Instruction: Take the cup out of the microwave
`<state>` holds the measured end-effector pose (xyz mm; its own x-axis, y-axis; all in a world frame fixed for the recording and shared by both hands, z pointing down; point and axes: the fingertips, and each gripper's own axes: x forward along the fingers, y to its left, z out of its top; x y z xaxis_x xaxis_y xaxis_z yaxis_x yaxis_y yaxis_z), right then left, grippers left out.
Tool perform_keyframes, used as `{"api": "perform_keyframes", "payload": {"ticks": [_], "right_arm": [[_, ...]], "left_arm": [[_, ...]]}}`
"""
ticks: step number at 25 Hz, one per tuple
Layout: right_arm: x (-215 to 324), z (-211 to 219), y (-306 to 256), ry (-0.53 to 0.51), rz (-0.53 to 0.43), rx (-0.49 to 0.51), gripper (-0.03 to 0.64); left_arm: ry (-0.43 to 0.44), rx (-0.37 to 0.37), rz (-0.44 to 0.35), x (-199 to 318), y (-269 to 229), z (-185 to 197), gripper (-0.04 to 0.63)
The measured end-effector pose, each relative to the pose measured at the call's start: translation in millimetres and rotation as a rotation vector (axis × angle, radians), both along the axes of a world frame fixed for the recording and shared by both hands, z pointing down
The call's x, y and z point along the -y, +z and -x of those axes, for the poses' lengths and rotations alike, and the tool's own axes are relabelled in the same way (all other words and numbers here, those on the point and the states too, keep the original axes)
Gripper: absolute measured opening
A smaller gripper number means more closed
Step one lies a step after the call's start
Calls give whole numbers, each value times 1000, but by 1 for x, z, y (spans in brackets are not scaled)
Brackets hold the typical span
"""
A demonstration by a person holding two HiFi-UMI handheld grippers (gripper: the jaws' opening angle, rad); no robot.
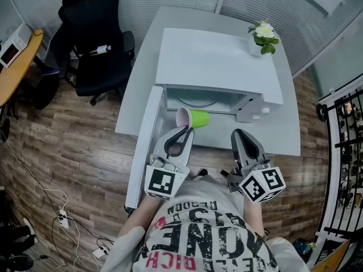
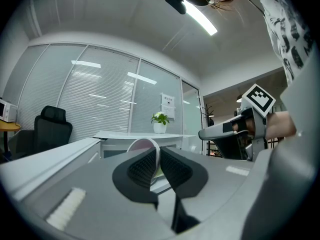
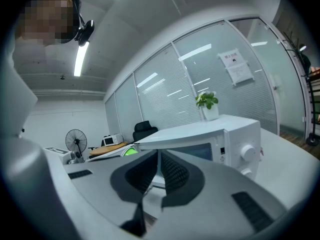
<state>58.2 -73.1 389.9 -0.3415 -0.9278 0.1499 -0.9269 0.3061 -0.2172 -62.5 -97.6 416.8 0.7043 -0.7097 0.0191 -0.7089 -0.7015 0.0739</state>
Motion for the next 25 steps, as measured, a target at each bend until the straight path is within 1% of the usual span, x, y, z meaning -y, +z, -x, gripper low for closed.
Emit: {"api": "perform_keyframes", "payload": {"ticks": [4, 11, 14, 17, 20, 25], "right_arm": [[-1, 3, 0, -11, -1, -5, 28], [-2, 3, 1, -19, -1, 2, 28], [-3, 2, 1, -22, -2, 0, 28], [-2, 2, 2, -25, -3, 4, 28], [0, 2, 2, -30, -4, -1, 28], [3, -1, 3, -43, -1, 2, 28]], "left_arm": [[0, 0, -2, 0, -1, 1, 38], [2, 19, -29, 2, 1, 1, 38], [-5, 21, -22, 2, 1, 1, 38], [-4, 36, -46, 3, 0, 1, 38], [-20, 32, -32, 5, -1, 2, 38], [-25, 62, -74, 10, 1, 0, 38]]}}
